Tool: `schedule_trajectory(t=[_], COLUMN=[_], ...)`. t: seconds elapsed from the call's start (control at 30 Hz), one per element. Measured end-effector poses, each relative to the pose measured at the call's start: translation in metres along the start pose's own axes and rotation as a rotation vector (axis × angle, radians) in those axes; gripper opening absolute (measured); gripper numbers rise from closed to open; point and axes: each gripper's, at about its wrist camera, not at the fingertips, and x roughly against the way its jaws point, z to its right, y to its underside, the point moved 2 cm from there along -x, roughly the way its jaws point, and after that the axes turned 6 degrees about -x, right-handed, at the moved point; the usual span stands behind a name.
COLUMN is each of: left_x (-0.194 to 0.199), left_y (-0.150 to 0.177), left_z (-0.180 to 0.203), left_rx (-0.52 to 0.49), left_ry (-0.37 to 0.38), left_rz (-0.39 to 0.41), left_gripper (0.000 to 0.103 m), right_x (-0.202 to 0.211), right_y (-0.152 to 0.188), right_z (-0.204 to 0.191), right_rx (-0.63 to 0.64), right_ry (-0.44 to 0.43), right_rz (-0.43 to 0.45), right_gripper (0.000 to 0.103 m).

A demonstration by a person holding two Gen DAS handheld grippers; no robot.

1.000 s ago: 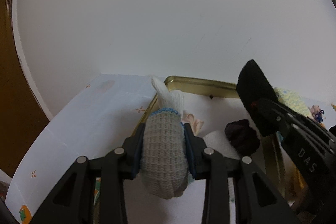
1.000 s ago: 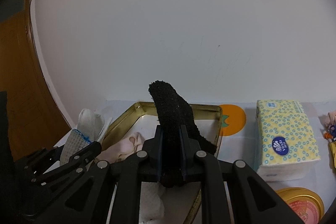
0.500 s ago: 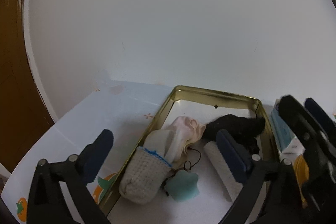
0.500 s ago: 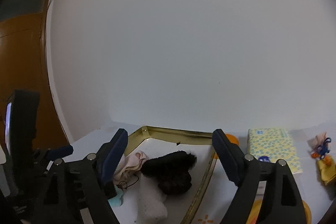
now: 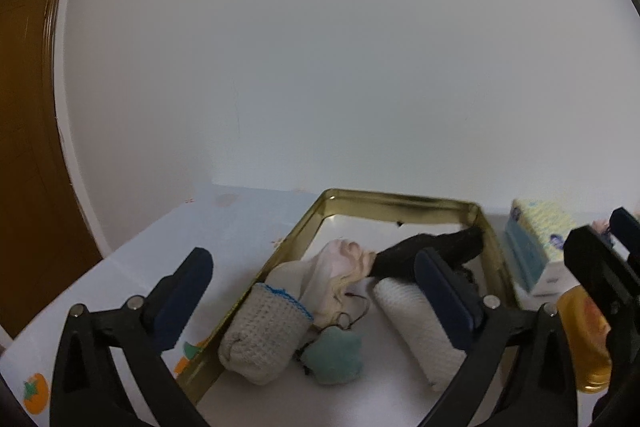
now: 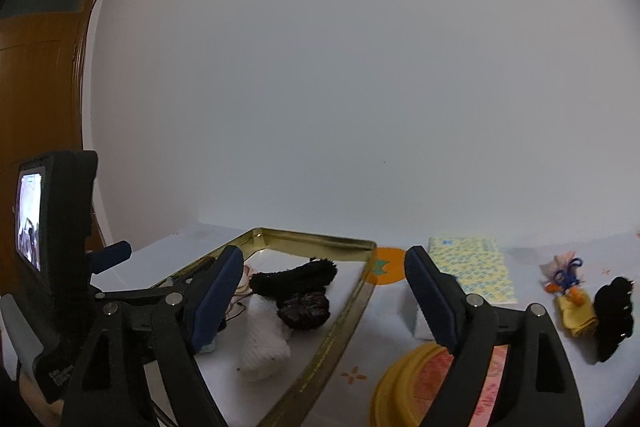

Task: Organize soft objects
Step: 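Withdraw both tools from the tray toward the yellow cloth and black scrunchie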

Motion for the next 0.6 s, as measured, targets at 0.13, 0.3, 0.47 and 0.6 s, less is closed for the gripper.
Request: schedule_trajectory(t=[0.13, 0.3, 0.47, 0.6], left_x=[0.008, 0.015, 0.010, 0.010], left_y=[0.002, 0.003, 0.006, 0.008], left_z=[0.003, 0.010, 0.009, 0.008], left_rx=[0.001, -0.023, 0.000, 0.015], left_ry=[0.020, 0.035, 0.048, 0.058], left_rz=[0.030, 0.057, 0.054, 0.052], left_gripper=[0.102, 0.102, 0.102, 0.102], right_x=[0.002, 0.001, 0.012, 0.030], right_y=[0.003, 0.004, 0.005, 0.002], right_z=[0.003, 0.002, 0.006, 0.009], right_rx=[0.006, 0.005, 0.016, 0.015], right_ry=[0.014, 0.011, 0.019, 0.023], right_rz=[-0.003, 0.008, 0.003, 0.001], right_gripper=[0.087, 0.087, 0.087, 0.087])
